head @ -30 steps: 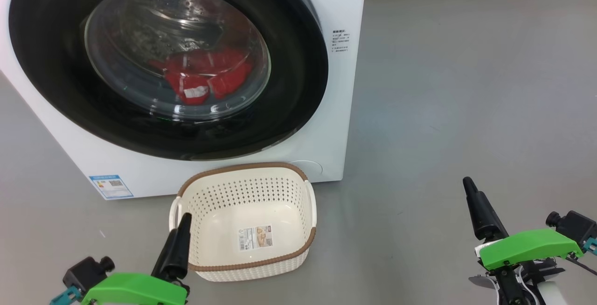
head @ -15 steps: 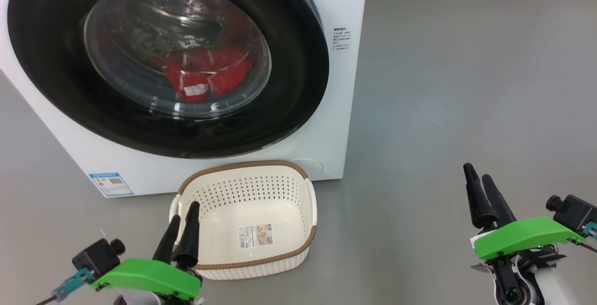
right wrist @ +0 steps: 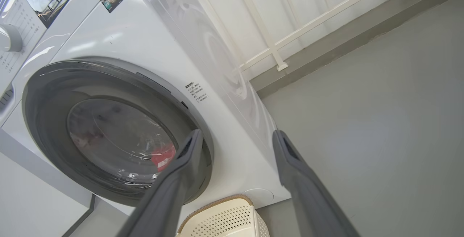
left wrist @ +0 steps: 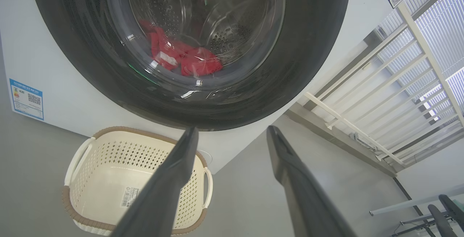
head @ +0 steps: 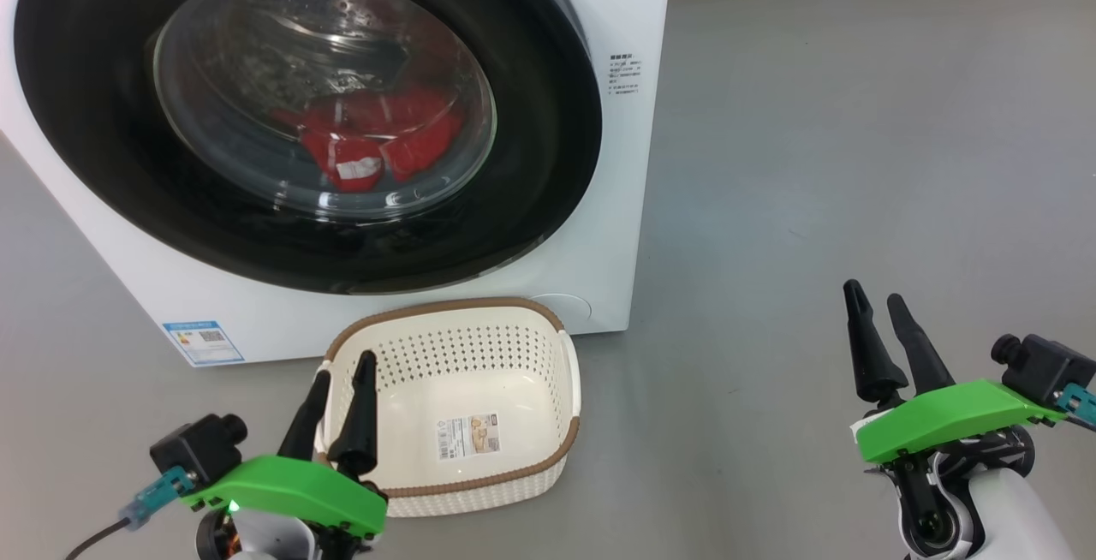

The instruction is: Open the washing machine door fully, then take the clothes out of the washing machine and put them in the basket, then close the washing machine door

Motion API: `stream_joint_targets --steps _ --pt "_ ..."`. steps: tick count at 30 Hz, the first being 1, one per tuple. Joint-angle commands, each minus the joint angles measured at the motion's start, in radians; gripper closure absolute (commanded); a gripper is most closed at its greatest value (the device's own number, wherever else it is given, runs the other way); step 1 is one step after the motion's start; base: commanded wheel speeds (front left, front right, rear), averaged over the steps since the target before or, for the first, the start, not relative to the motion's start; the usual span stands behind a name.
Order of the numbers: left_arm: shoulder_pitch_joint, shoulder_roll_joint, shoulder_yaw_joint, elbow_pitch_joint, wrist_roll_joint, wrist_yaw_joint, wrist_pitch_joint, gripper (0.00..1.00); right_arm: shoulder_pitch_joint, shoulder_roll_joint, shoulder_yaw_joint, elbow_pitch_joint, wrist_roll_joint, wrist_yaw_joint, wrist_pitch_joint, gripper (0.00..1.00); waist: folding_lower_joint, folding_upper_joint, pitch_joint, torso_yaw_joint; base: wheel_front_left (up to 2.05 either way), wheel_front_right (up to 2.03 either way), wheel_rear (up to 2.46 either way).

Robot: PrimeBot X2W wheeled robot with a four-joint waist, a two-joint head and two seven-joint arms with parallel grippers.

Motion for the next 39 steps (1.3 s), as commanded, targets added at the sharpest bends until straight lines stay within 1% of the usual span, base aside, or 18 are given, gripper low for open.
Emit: stream_joint_targets --steps 1,19,35,39 --pt "-0.053 0.011 0.014 -0.023 0.039 0.009 -0.017 0.00 -0.058 -0.011 0.021 -0.021 -0.036 0.000 -0.015 0.00 -0.0001 0.0000 0.000 0.000 0.00 0.00 0.00" --pt "-0.102 0.013 -0.020 -0.014 0.243 0.034 -0.070 0.00 -0.107 -0.014 0.072 0.012 -0.222 0.000 -0.068 0.00 -0.0001 0.0000 0.005 0.002 0.00 0.00 0.00" --pt "-0.144 0.015 -0.031 0.002 0.415 0.061 -0.118 0.00 -0.148 -0.017 0.088 0.026 -0.400 0.001 -0.115 0.00 -0.0001 0.0000 0.007 0.001 0.00 0.00 0.00" --pt "-0.152 0.015 -0.033 -0.002 0.447 0.067 -0.126 0.00 -0.155 -0.018 0.090 0.032 -0.430 0.001 -0.124 0.00 -0.0001 0.0000 0.009 0.002 0.00 0.00 0.00"
